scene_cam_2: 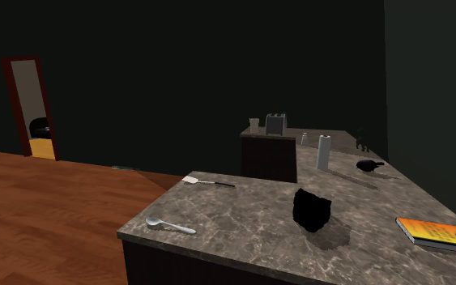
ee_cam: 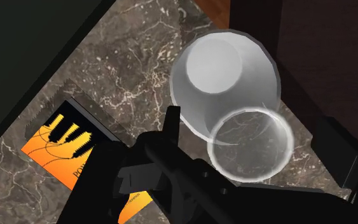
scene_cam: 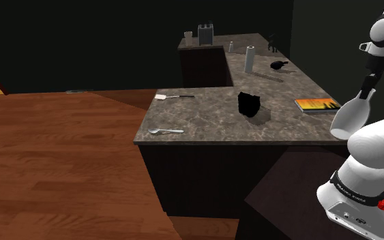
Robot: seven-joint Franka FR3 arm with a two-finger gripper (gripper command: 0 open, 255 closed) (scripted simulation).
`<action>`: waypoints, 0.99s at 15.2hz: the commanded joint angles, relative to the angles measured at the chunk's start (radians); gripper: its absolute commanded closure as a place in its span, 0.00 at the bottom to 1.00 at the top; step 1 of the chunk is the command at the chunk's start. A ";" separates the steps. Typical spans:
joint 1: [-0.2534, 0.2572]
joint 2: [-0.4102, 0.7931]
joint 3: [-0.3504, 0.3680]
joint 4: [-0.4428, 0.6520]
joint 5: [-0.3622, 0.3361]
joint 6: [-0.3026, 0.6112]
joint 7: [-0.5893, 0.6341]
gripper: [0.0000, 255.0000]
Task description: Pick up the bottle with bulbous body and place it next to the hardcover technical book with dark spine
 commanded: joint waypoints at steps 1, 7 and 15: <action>0.000 0.000 0.000 0.000 0.000 0.000 0.000 0.00; 0.015 -0.013 0.060 0.107 0.050 -0.123 -0.010 0.00; 0.015 -0.013 0.060 0.107 0.050 -0.123 -0.010 0.00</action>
